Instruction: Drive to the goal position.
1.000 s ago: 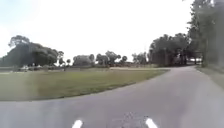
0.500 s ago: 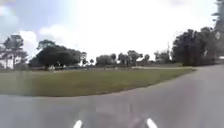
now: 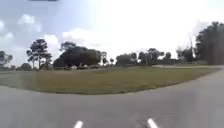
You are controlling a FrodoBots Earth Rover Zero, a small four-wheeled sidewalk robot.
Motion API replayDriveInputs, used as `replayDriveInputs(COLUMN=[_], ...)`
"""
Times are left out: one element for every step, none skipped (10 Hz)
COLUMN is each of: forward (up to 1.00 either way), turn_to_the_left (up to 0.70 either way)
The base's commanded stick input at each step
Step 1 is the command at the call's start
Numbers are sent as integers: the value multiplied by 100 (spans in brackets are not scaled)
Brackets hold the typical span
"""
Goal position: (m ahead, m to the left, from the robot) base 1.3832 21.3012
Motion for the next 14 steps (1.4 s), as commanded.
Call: replayDriveInputs(forward=[0, 0, 0, 0, 0, 0, 0, 0, 0, 0, 0, 0, 0, 0], turn_to_the_left=[85, 85, 85, 85, 85, 85, 85, 85, 85, 85, 85, 85, 85, 85])
